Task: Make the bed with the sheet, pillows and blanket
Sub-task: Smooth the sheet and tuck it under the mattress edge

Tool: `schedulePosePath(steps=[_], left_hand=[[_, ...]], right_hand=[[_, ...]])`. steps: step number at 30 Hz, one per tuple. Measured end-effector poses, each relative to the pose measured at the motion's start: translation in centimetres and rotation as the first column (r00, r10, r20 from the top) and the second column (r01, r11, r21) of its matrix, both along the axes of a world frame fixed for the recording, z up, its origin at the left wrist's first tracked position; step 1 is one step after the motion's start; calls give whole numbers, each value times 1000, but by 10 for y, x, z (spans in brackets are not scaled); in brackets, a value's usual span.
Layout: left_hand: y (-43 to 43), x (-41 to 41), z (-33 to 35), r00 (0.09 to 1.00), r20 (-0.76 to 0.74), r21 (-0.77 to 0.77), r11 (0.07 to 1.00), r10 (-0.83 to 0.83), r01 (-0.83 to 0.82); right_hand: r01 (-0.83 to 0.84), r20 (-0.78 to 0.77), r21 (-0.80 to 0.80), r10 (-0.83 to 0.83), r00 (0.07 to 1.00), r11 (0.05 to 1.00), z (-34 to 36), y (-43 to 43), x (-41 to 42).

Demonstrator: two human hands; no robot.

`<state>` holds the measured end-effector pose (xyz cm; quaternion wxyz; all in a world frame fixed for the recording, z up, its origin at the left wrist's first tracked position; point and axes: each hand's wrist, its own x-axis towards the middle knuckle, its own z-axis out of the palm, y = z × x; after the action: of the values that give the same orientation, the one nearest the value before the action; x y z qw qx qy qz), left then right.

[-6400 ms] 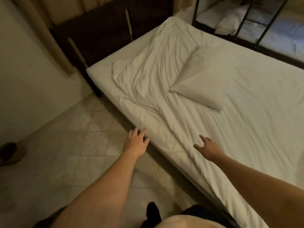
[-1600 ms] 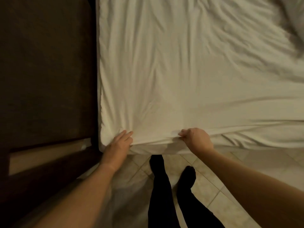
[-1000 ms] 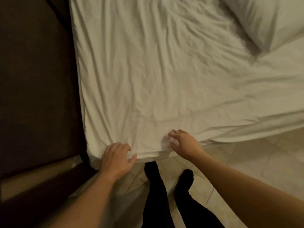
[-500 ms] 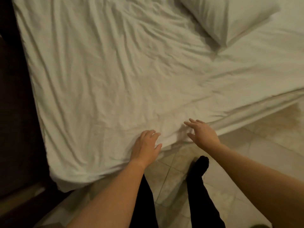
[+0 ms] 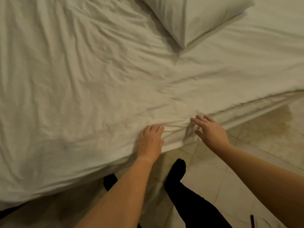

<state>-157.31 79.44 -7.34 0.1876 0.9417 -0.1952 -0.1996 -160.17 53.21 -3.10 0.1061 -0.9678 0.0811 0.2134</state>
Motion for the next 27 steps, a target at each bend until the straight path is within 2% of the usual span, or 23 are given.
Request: schedulePosePath(steps=[3,7,10,16,22,24,27], left_hand=[[-19,4,-12,991,-2,26,991,132,-132],[-24,5,-13,956,-70,-48,957,284,-287],[-26,2,-2,943,-104,-67,944,315,-323],[-33,3,27,967,36,-75,966,251,-248],[-25,-9,27,983,172,-66,997,61,-50],[-21,-16,20,985,167,6,999,-51,51],[-18,-34,12,995,32,82,992,-97,94]], right_hand=[[-89,-18,-27,89,996,996,-12,-33,6],[-114,7,-8,114,993,993,-25,-54,16],[-117,64,-4,117,991,993,-27,-57,19],[-114,180,-9,114,977,993,-15,-64,27],[-114,56,74,110,992,991,4,-63,12],[-74,8,82,74,997,994,7,-63,4],[-60,-88,89,68,994,994,8,-61,-11]])
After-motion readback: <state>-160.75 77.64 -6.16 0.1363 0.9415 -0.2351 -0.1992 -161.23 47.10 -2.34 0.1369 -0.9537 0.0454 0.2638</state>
